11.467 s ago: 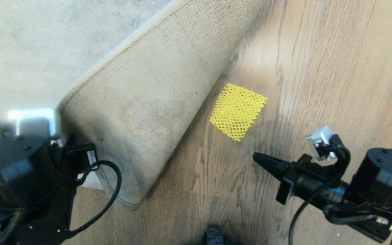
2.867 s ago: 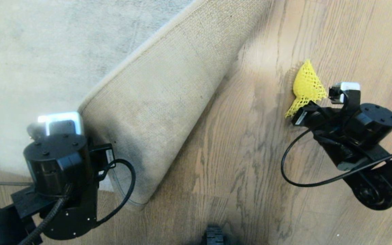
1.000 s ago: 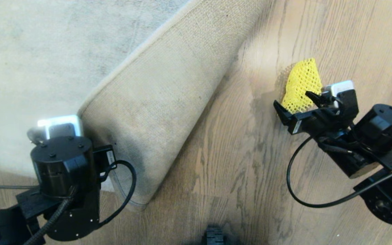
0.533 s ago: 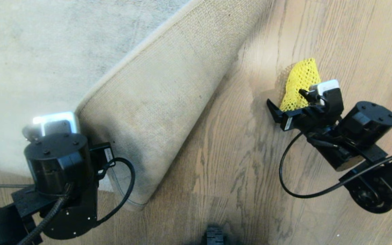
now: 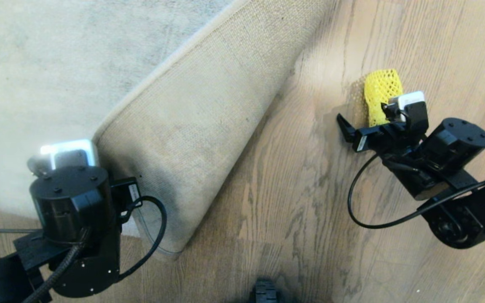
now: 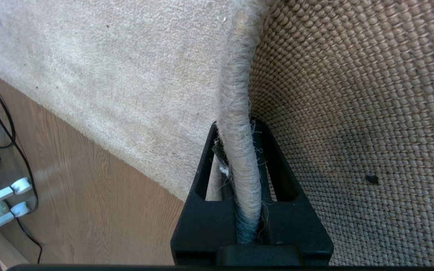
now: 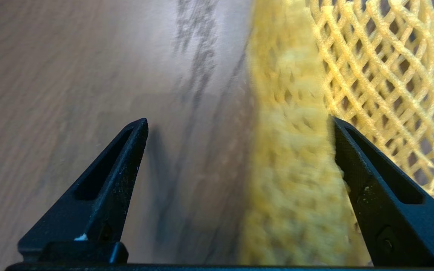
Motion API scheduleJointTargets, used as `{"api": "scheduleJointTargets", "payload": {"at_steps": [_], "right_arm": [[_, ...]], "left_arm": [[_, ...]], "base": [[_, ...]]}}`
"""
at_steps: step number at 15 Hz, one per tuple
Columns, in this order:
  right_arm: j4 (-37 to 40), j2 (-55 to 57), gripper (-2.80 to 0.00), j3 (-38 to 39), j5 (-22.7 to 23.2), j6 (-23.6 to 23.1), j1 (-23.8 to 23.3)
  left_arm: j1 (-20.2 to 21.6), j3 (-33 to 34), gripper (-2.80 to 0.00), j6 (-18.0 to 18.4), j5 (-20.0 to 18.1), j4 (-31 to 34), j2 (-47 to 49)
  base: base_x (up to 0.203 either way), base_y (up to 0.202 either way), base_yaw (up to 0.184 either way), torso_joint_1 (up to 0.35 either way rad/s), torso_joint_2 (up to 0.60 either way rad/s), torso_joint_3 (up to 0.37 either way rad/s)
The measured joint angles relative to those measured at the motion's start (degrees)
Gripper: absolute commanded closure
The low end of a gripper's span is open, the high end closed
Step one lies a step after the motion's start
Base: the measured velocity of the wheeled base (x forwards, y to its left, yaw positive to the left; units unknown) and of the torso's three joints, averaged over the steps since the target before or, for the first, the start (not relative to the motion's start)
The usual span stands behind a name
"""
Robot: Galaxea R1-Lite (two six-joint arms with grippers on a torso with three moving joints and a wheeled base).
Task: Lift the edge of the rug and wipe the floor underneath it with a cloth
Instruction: Pick up the foam protection net
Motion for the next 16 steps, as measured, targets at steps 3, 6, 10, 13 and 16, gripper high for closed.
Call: {"api": "scheduleJointTargets", "payload": {"at_steps": [3, 6, 10, 13, 16], "right_arm": [[-0.11, 0.02, -2.80, -0.35, 0.11, 0.00, -0.63], [-0.24, 0.18, 0.00, -0.38, 0.20, 0.07, -0.71], [-0.10, 0.39, 0.00, -0.62, 0.10, 0.11, -0.75], [-0.12, 0.71, 0.00, -1.32, 0.20, 0.11, -0.67], [0.00, 0.90, 0.00, -2.17, 0.38, 0.12, -0.61]], "left_arm": [[-0.05, -0.04, 0.00, 0.02, 0.01, 0.01, 0.00], [-0.02, 0.20, 0.00, 0.02, 0.01, -0.04, -0.02], [0.00, 0.24, 0.00, 0.02, 0.00, 0.01, 0.06], [0.00, 0.24, 0.00, 0.02, -0.05, -0.02, 0.17], [0.00, 0.24, 0.00, 0.05, 0.00, -0.02, 0.15]], "base": [[0.000, 0.000, 0.000, 0.000, 0.00, 0.000], [0.000, 0.000, 0.000, 0.000, 0.00, 0.000], [0.000, 0.000, 0.000, 0.000, 0.00, 0.000], [0.000, 0.000, 0.000, 0.000, 0.00, 0.000], [0.000, 0.000, 0.000, 0.000, 0.00, 0.000]]}}
